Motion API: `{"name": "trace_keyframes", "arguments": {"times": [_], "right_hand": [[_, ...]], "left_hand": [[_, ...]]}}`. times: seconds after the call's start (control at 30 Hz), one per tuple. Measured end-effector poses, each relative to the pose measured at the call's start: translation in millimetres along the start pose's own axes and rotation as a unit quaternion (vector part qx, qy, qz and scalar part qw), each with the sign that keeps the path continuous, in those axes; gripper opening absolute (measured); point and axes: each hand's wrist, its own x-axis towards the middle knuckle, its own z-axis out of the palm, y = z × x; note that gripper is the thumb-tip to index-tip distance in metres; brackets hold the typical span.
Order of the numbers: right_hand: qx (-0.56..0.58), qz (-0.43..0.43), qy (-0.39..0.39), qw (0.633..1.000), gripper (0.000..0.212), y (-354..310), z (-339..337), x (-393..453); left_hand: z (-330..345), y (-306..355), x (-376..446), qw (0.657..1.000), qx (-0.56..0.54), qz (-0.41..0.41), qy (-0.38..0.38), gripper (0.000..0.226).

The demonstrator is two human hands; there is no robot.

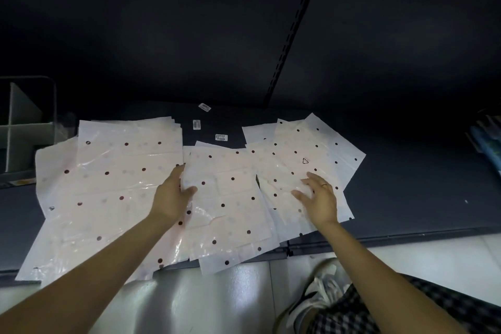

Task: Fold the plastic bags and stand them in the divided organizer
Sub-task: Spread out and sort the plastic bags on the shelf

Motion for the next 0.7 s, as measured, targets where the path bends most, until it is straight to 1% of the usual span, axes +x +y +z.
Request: {"name": "trace_keyframes", "arguments": {"times": [0.07,0.1,0.2,0.23,0.27,0.3,0.33,0.37,0.4,0.43,0.47,0.5,0.53,0.57,0.6,0.63,0.67,0.7], "right_hand": [[0.019,0.021,0.019,0.999,0.029,0,-1,3],[0.023,0.028,0.022,0.999,0.028,0,-1,5],[0.067,0.024,0.021,0.997,0.025,-10,-5,5],[0.101,0.017,0.014,0.995,0.024,-17,-8,3],[0.139,0.014,0.008,0.99,0.028,-27,-10,1],[0.175,0.011,0.001,0.984,0.033,-39,-11,-2],[0.208,0.005,-0.01,0.978,0.034,-51,-12,-4],[0.235,-0.006,-0.026,0.972,0.034,-64,-12,-7],[0.255,-0.022,-0.049,0.966,0.033,-76,-11,-10],[0.269,-0.044,-0.078,0.959,0.032,-89,-10,-14],[0.277,-0.067,-0.116,0.952,0.031,-102,-10,-18],[0.272,-0.09,-0.159,0.945,0.031,-114,-8,-24],[0.25,-0.117,-0.203,0.939,0.03,-124,-7,-30],[0.215,-0.147,-0.247,0.934,0.027,-133,-4,-37],[0.177,-0.177,-0.286,0.925,0.024,-140,-2,-44],[0.143,-0.203,-0.319,0.914,0.022,-145,2,-51],[0.113,-0.227,-0.345,0.904,0.024,-148,6,-57],[0.081,-0.247,-0.362,0.895,0.029,-148,10,-62]], "left_hand": [[3,0,-1,1.0,0.002,0.012,-0.01,0.055],[4,0,-2,1.0,0.006,0.02,0.004,0.059],[4,3,-7,0.992,0.057,0.048,0.101,0.064],[4,6,-9,0.988,0.063,0.065,0.126,0.062],[3,9,-12,0.986,0.058,0.087,0.132,0.059],[3,13,-15,0.986,0.046,0.11,0.116,0.057],[4,18,-17,0.988,0.028,0.129,0.082,0.055],[5,24,-20,0.99,0.002,0.138,0.038,0.053],[5,31,-22,0.991,-0.033,0.127,-0.01,0.053],[2,40,-23,0.991,-0.084,0.091,-0.055,0.057],[-2,49,-24,0.983,-0.155,0.034,-0.091,0.065],[-9,56,-22,0.965,-0.236,-0.034,-0.112,0.075],[-16,59,-18,0.935,-0.316,-0.101,-0.125,0.083],[-26,58,-13,0.896,-0.393,-0.153,-0.139,0.088],[-38,55,-8,0.855,-0.458,-0.187,-0.154,0.09],[-50,50,-5,0.824,-0.498,-0.215,-0.161,0.09],[-59,43,-4,0.816,-0.503,-0.235,-0.161,0.086],[-65,35,-4,0.831,-0.474,-0.245,-0.157,0.079]]}}
